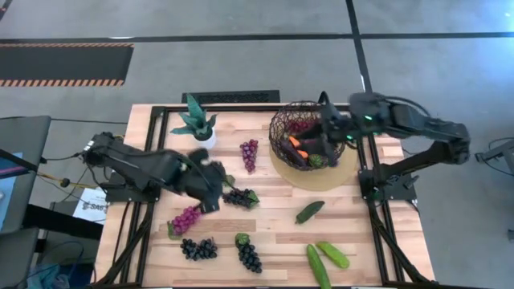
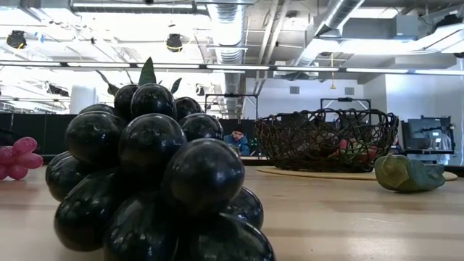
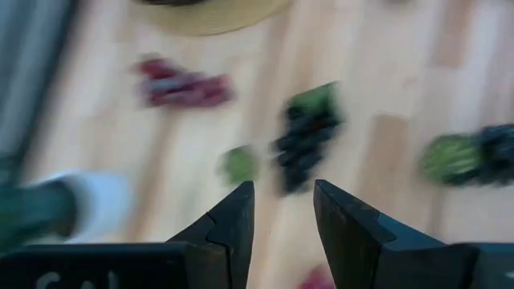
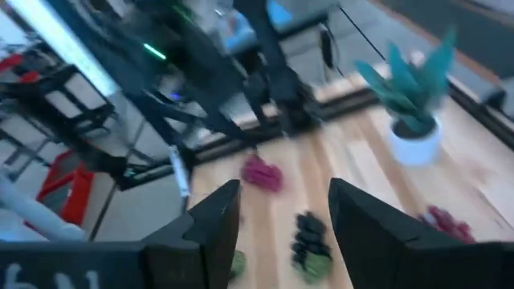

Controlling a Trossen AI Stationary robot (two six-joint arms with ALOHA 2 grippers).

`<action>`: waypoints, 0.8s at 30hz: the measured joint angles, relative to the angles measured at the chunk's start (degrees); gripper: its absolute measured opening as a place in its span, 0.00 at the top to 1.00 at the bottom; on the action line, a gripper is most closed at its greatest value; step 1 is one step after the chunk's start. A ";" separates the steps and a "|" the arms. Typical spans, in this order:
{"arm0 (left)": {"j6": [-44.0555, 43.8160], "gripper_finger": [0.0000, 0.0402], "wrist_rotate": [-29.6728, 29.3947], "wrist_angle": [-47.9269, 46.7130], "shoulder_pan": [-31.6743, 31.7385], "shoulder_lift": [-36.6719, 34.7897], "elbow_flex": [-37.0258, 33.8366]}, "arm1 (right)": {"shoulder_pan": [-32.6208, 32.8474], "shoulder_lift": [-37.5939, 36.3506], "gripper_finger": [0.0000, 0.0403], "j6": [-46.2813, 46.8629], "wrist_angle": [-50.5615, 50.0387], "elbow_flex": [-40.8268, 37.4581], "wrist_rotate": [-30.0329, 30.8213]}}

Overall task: Build produce basket
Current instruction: Put the black grapes into the black wire basket

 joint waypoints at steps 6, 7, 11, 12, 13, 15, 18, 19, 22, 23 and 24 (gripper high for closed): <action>0.54 0.71 7.32 21.98 2.91 -0.27 -14.59 | 10.06 -3.55 0.50 0.04 -0.11 0.67 9.84; -0.32 0.71 8.10 24.48 3.92 -0.28 -16.48 | 11.35 -3.83 0.50 0.03 -0.03 0.67 11.28; -4.14 0.71 12.00 28.23 8.15 -0.28 -20.72 | 15.05 -4.06 0.51 0.07 -0.20 0.67 15.37; -4.42 0.71 12.71 28.29 9.12 -0.28 -21.13 | 15.62 -3.98 0.52 0.08 -0.20 0.67 15.87; -4.56 0.71 13.00 28.36 10.09 -0.07 -21.49 | 16.06 -3.92 0.52 0.08 -0.18 0.67 16.09; -4.83 0.71 14.19 28.68 11.81 0.57 -21.59 | 16.63 -3.82 0.53 0.10 -0.21 0.65 16.63; -5.33 0.71 15.43 29.66 13.62 1.80 -21.49 | 17.09 -3.15 0.54 0.19 0.04 0.65 16.90; -5.37 0.71 15.70 29.57 13.95 2.66 -21.51 | 17.09 -3.03 0.54 0.21 -0.17 0.58 16.90; -4.32 0.71 17.21 29.34 14.29 5.96 -21.54 | 17.09 -2.78 0.55 0.21 0.45 0.61 16.90; -3.67 0.71 17.95 29.43 14.27 7.37 -21.52 | 17.09 -2.78 0.55 0.21 0.26 0.61 16.90; -2.77 0.71 19.27 29.38 14.27 8.82 -21.52 | 17.09 -2.76 0.55 0.20 0.25 0.61 16.90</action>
